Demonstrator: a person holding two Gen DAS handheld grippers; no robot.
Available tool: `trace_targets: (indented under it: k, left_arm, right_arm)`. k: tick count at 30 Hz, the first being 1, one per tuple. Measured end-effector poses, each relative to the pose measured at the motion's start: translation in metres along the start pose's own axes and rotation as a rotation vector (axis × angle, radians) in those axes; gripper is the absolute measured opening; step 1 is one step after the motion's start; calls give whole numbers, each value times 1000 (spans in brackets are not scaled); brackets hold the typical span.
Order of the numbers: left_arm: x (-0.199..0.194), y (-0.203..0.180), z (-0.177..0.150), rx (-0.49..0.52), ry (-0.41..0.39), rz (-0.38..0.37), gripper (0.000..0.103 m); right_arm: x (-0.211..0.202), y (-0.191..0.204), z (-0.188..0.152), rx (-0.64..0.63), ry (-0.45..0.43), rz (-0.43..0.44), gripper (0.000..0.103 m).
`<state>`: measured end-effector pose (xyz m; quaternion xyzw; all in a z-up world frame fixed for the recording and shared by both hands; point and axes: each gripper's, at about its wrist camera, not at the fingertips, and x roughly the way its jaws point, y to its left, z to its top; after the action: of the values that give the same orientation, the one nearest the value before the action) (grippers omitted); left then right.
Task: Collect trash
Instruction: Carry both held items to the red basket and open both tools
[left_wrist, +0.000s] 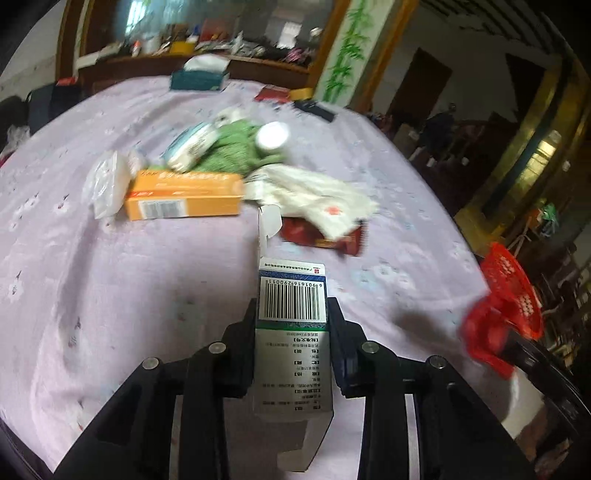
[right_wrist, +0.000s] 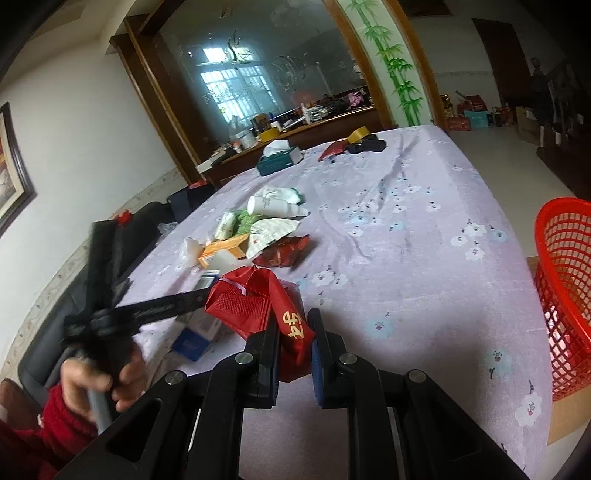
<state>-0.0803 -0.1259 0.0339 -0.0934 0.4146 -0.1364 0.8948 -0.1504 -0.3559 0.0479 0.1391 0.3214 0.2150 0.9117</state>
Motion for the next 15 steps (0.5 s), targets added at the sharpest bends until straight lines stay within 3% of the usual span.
trace_targets:
  k: [8, 15]
  left_arm:
    - [-21, -53, -6, 145, -98, -23, 32]
    - [-24, -73, -8, 191, -91, -40, 32]
  right_arm:
    - [-12, -3, -1, 11, -37, -65, 15]
    - [-31, -11, 5, 45, -78, -91, 15]
